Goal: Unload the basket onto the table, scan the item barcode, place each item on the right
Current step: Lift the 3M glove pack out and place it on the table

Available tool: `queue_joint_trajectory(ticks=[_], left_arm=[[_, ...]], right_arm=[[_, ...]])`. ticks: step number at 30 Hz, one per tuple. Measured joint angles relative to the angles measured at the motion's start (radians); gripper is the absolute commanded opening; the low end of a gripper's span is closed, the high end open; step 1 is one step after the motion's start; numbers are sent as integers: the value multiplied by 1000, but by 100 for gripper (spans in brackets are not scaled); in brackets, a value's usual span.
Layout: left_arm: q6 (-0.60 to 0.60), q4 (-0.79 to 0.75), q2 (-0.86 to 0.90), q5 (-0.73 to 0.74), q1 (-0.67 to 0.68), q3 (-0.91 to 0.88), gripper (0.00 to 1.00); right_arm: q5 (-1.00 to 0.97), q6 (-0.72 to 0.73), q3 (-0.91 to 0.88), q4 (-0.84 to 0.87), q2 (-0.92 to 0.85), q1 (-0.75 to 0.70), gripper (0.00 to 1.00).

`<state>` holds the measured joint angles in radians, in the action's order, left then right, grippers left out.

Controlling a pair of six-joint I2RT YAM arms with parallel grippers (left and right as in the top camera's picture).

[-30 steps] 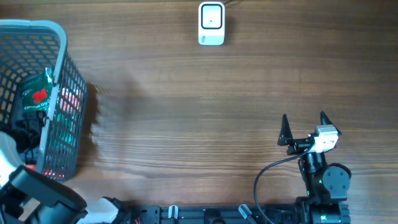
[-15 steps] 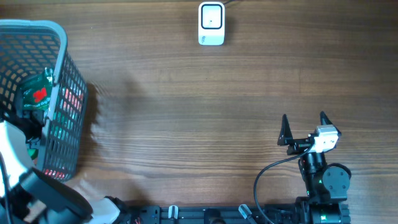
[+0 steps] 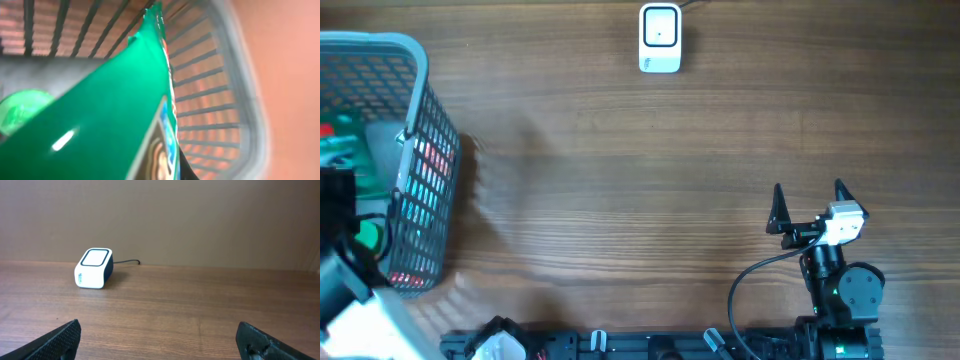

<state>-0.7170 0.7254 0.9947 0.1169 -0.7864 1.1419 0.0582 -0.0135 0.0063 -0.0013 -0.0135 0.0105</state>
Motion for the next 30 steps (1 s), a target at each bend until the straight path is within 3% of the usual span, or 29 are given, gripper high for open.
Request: queue_joint_trajectory(ticks=[6, 9, 13, 16, 21, 27, 30], left_arm=[[0, -130, -315, 166, 0, 14, 4], [0, -142, -363, 424, 2, 21, 4], [33, -24, -351, 763, 34, 21, 4], [206, 227, -351, 859, 145, 19, 4], [360, 321, -350, 851, 330, -87, 4], [386, 151, -308, 747, 607, -301, 4], [341, -10, -155, 626, 795, -348, 4]], right_arm=[[0, 0, 0, 0, 0, 0, 100], [0, 0, 0, 0, 0, 0, 100], [0, 0, 0, 0, 0, 0, 100], [0, 0, 0, 0, 0, 0, 100], [0, 0, 0, 0, 0, 0, 100], [0, 0, 0, 0, 0, 0, 100], [0, 0, 0, 0, 0, 0, 100]])
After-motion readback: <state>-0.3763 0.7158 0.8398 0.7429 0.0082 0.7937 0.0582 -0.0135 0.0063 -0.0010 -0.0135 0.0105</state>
